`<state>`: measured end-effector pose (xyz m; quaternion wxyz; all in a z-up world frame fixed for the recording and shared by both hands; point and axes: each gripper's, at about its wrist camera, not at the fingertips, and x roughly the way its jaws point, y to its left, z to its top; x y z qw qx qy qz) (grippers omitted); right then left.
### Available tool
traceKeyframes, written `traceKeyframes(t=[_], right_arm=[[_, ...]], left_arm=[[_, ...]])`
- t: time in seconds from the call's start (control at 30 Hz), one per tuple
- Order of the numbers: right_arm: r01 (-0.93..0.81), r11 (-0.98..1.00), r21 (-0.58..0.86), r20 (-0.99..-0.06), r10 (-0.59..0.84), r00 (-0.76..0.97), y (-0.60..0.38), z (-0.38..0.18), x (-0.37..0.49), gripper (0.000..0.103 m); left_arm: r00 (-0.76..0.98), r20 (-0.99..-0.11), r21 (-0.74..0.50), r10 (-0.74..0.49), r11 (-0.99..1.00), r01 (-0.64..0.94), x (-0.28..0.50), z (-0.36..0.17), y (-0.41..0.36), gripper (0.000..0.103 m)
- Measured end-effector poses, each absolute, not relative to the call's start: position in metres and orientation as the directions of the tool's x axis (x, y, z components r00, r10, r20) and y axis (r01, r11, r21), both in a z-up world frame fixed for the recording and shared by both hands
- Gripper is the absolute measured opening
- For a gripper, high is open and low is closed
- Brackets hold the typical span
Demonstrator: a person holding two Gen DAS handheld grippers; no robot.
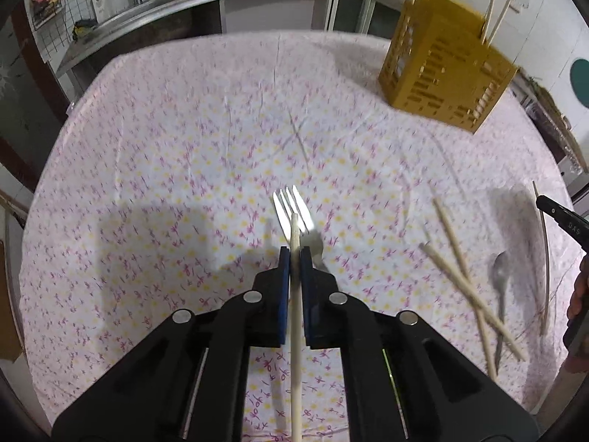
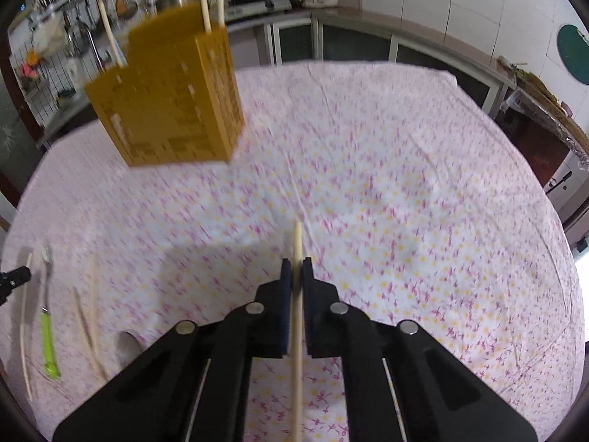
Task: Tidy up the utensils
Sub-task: 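Carry both chopsticks over the yellow caddy and lower them inside with both tools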
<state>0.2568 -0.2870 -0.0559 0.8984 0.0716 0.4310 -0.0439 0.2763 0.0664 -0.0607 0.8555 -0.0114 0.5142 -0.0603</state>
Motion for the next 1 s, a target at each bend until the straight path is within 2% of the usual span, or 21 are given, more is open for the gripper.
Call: traceKeyframes(t=[0.23, 0.5, 0.87, 1.0], right_arm=[[0.101, 0.983, 0.155, -0.662, 0.028, 0.749, -0.281, -0.018, 0.251, 0.006], [0.053, 0.983, 0.174, -0.529, 0.047, 0.847, -0.27, 0.023, 0.256, 0.006], [0.02, 0.99, 0.142, -0.381, 0.036, 0.924, -0.259, 0.089, 0.28, 0.006], [0.007, 0.991, 0.136, -0.354, 0.042, 0.934, -0.257, 0.104, 0.287, 0.006]], left_arm=[[0.609, -0.772, -0.151, -0.184, 0.983, 0.105, 0.272, -0.013, 0.063, 0.005], [0.701, -0.679, -0.167, -0.219, 0.976, 0.143, 0.297, 0.027, 0.028, 0.005], [0.867, -0.4, -0.198, -0.299, 0.951, 0.236, 0.335, 0.103, -0.023, 0.005], [0.881, -0.346, -0.203, -0.324, 0.942, 0.267, 0.349, 0.117, -0.038, 0.005]])
